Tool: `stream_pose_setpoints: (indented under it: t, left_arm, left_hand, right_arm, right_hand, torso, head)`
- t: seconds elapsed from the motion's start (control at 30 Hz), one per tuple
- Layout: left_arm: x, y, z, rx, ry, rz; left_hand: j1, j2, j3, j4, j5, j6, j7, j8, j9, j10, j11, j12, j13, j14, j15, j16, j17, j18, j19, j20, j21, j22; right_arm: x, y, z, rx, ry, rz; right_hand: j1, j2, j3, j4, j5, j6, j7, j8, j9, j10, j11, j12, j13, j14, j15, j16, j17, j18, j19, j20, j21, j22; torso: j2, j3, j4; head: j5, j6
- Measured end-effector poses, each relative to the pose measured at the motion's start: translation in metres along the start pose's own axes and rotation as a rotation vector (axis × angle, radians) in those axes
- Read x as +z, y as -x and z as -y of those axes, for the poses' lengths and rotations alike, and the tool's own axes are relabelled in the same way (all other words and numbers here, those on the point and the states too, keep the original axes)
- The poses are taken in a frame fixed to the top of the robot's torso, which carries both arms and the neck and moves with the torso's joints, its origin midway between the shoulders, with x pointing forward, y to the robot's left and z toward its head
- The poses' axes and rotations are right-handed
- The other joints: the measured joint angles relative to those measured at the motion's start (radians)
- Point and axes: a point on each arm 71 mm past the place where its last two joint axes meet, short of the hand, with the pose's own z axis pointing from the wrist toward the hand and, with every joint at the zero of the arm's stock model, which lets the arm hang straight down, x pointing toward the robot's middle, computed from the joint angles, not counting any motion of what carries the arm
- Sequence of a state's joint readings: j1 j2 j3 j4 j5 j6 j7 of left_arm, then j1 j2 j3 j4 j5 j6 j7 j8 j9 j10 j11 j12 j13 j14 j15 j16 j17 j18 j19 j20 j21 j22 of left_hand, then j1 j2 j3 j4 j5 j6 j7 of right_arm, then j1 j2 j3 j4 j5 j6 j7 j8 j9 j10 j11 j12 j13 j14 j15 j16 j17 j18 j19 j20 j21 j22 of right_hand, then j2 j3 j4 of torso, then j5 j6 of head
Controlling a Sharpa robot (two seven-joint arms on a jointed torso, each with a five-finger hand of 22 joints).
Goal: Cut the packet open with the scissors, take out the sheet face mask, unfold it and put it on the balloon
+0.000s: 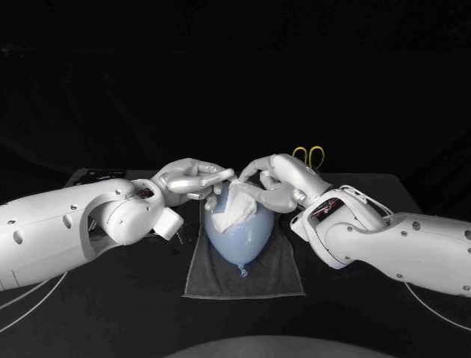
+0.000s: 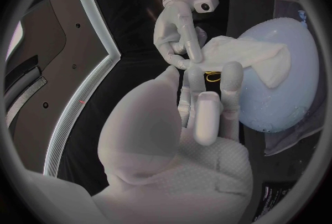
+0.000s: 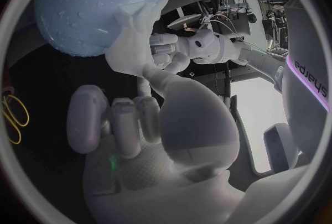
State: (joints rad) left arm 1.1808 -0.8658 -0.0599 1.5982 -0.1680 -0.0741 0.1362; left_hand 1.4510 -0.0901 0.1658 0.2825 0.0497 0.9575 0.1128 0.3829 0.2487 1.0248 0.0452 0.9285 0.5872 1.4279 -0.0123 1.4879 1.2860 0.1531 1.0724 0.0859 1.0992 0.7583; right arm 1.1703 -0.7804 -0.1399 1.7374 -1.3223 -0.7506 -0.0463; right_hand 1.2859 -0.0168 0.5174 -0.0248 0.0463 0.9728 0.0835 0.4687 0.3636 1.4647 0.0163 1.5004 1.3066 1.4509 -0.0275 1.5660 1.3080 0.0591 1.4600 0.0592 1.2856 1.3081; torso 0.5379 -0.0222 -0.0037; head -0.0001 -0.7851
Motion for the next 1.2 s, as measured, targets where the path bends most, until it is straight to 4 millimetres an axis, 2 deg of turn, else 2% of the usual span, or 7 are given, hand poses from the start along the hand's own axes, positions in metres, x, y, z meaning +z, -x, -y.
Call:
stream_pose_setpoints:
  t: [0.6,0.73,0.83,1.2]
  left_arm:
    - [-0.0002,0.0009,-0.0021,0.029,0.027,0.003]
    - [-0.0002,0.0007,-0.0022,0.034,0.028,0.002]
    - [-0.0002,0.0005,-0.0021,0.036,0.028,0.002]
    - [-0.0006,0.0002,-0.0018,0.045,0.022,0.004]
  left_hand:
    - [0.018,-0.01,-0.005,-0.005,0.0,0.003,-0.004,0.005,0.002,0.0,0.0,0.0,-0.002,0.0,0.0,0.0,-0.005,0.0,0.0,0.0,0.0,-0.001]
    - [0.032,-0.006,-0.005,-0.005,0.0,0.009,-0.009,0.014,0.005,0.0,-0.001,0.0,-0.005,0.004,-0.004,0.002,-0.005,0.0,0.0,0.0,0.0,-0.002]
    - [0.038,-0.001,-0.003,-0.008,0.0,0.012,-0.013,0.018,0.006,0.003,-0.011,0.0,-0.007,0.006,-0.006,0.006,0.001,0.0,0.0,0.0,0.0,-0.002]
    - [0.074,0.016,0.026,-0.015,0.0,0.025,-0.025,0.028,0.009,0.017,-0.026,-0.018,-0.021,0.017,-0.017,0.011,0.021,0.0,0.007,-0.007,0.005,0.0]
  right_arm:
    - [-0.0005,0.0013,-0.0005,0.0,0.003,0.017]
    - [-0.0004,0.0011,-0.0006,0.0,0.003,0.016]
    - [-0.0002,0.0009,-0.0006,0.0,0.002,0.015]
    - [0.0002,0.0003,-0.0011,-0.001,0.002,0.014]
  right_hand:
    - [0.001,0.001,0.0,0.0,-0.001,0.001,0.004,0.003,0.0,0.0,0.0,-0.001,0.0,0.0,0.0,0.001,-0.001,-0.001,0.001,-0.004,0.006,-0.001]
    - [0.001,0.001,0.0,0.0,-0.001,0.002,0.003,0.003,0.0,0.0,0.0,-0.001,0.0,0.0,0.0,0.001,0.0,-0.005,0.001,-0.004,0.006,-0.001]
    - [0.001,0.001,0.0,0.0,-0.002,0.002,0.003,0.003,0.0,0.0,0.0,0.001,0.0,0.0,0.0,0.001,0.0,-0.006,0.001,-0.004,0.006,-0.001]
    - [0.001,0.001,0.0,0.0,-0.003,0.002,0.003,0.002,0.0,0.0,0.0,0.003,0.0,0.0,0.0,-0.001,0.0,-0.006,0.001,-0.004,0.006,0.0]
  torso:
    - [0.0,-0.0001,0.0004]
    - [0.0,-0.0003,0.0004]
    - [0.0,-0.0004,0.0005]
    - [0.0,-0.0004,0.0002]
  head:
    - [0.0,-0.001]
    - [0.001,-0.003]
    - [0.002,-0.004]
    - [0.007,-0.007]
